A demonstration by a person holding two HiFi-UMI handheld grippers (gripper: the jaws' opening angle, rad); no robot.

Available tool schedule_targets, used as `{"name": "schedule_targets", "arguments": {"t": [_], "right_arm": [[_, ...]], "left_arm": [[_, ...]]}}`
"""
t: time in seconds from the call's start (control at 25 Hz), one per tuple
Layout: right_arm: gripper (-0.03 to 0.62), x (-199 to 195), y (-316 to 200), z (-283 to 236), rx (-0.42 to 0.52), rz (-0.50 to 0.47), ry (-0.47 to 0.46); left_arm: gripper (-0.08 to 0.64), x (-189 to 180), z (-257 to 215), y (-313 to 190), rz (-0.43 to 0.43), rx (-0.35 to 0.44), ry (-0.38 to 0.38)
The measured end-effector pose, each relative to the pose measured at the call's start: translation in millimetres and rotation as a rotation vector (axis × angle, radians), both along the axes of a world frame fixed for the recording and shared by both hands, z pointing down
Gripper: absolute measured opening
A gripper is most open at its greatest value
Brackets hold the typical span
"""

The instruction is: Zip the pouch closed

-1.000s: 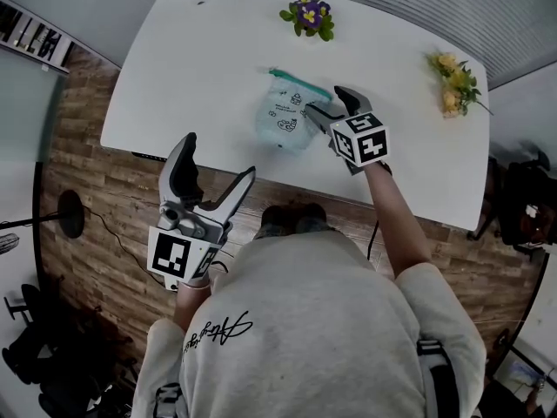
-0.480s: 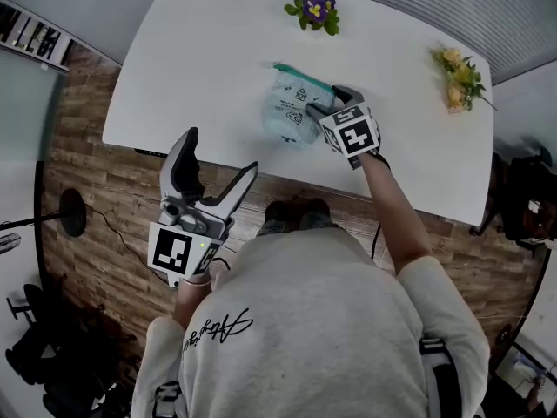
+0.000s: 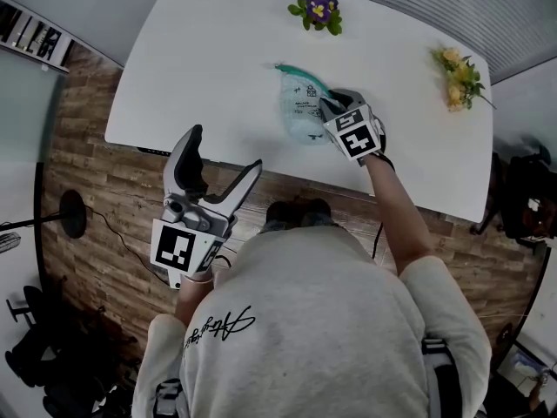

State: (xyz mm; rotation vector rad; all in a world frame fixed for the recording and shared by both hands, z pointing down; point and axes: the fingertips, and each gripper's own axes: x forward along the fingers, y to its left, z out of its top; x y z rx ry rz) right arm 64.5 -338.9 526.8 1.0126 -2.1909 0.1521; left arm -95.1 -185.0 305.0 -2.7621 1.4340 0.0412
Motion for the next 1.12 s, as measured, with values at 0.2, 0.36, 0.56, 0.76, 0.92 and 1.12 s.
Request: {"name": "schedule_targets", "arguments": {"t": [0.2,0.36,0.56,0.76,0.92,1.12], "right_arm": [[0.067,2,0,0,0.013,0.025,0.007],[0.064,4,3,-3,0.019,0.044,-0.031],[0.064,1,11,-12,0.050,0.054,-0.096],[0.064,-2,16,-27,0.074,0.077,-0.161],[0.063,-6,20,-46,0.110,0.088,-0.214],[0.064,-14,33,-73,0.174,0.071,-0.269]], "left_arm": [[0.414,-5,-1,1,0.003,0.005,-0.006],[0.414,-8,0,2,0.005,0.007,-0.007],[0.414,-11,0,5,0.015,0.005,-0.007],[0.414,-13,1,4,0.030,0.005,-0.013],[0.414,-13,-2,3,0.047,0.013,-0.003],[0.414,-18,-1,3,0.055,0.012,-0.016]]}}
